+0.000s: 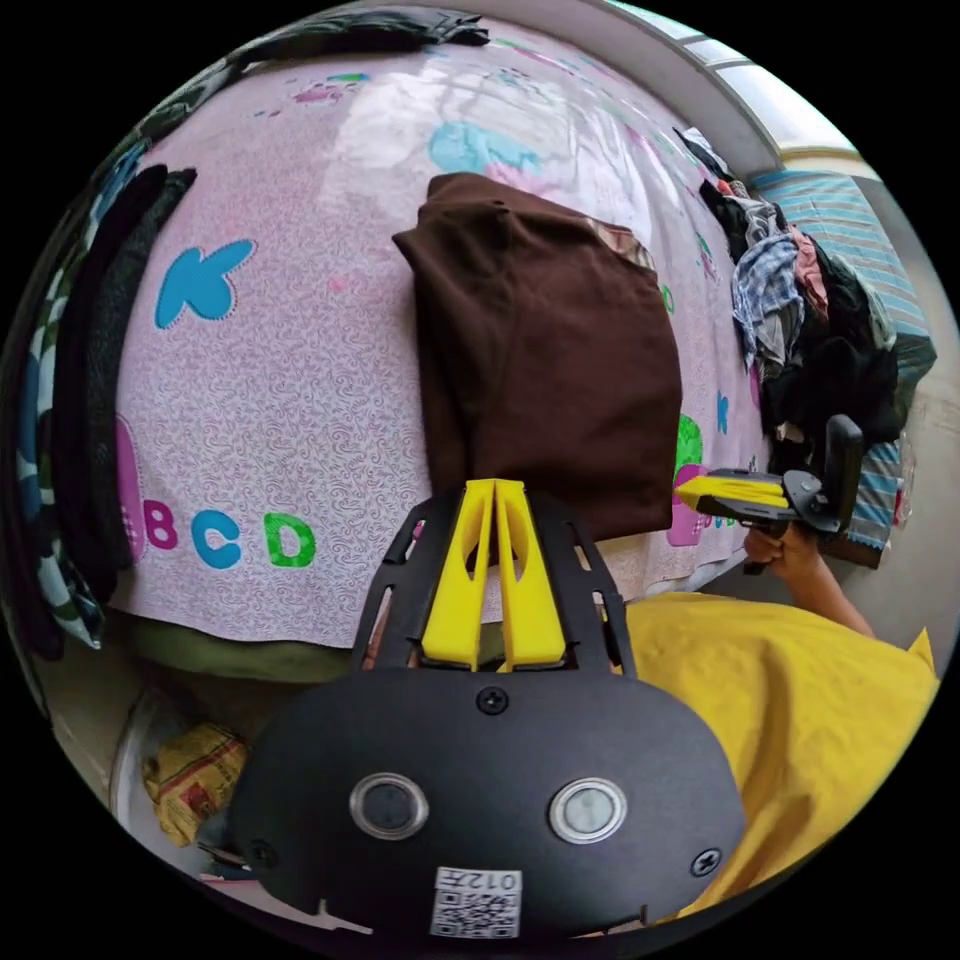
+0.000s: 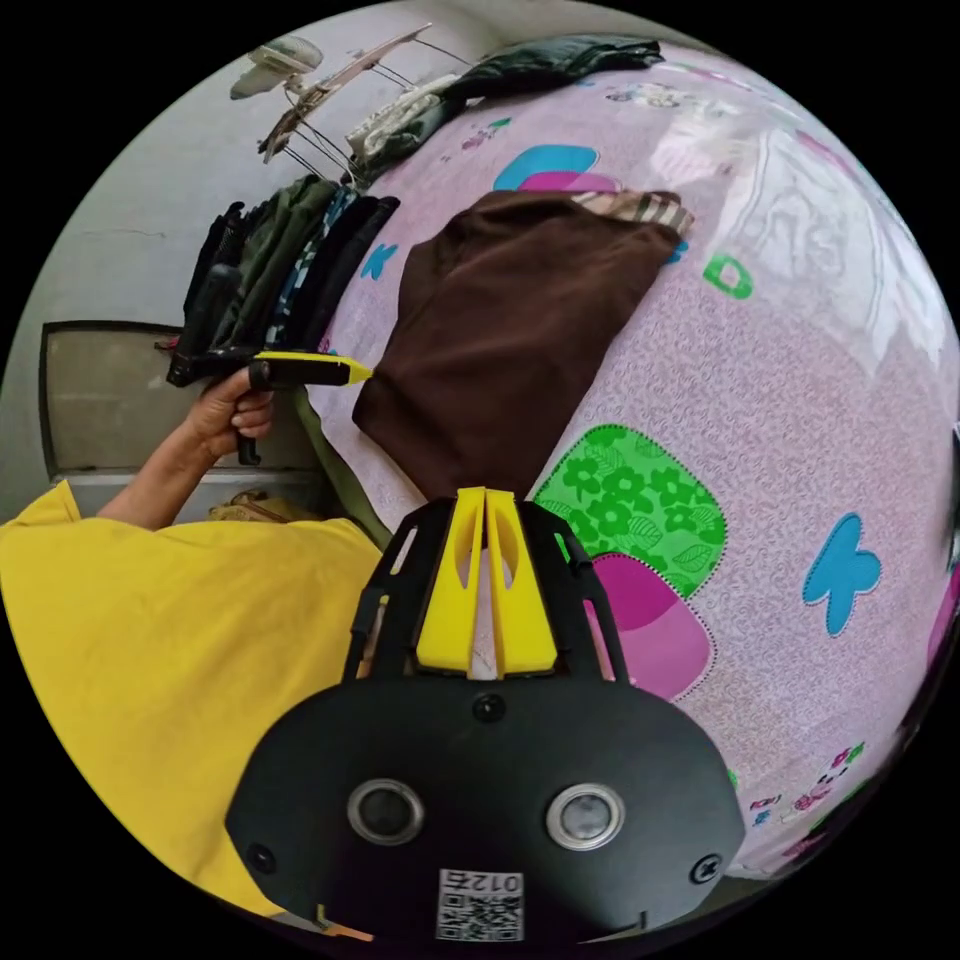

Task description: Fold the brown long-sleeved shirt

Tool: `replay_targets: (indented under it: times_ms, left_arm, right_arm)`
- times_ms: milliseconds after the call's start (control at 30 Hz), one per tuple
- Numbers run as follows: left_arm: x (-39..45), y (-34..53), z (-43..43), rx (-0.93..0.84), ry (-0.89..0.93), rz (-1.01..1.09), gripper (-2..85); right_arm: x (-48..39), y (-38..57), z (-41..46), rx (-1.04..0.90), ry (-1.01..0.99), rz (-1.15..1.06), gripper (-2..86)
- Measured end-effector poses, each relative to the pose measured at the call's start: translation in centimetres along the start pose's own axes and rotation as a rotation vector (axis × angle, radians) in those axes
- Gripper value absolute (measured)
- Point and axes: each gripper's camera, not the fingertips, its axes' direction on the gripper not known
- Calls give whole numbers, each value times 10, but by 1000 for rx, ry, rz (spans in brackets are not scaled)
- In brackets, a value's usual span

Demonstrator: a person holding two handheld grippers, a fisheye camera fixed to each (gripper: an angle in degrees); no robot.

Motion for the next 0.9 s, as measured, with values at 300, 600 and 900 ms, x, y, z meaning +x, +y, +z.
replay_targets:
  times_ms: [300,600,900]
  left_arm:
    - [28,-5,2,65,-97,114,2]
    - [-19,3,-2,74,-59,7,3]
    - [-69,30,21,-5,-42,-35,4]
  right_arm:
    - [22,-51,6,177,10,123,0]
    - [17,-55,34,179,-3,154,-1]
    - [35,-45,88,138,-99,221,4]
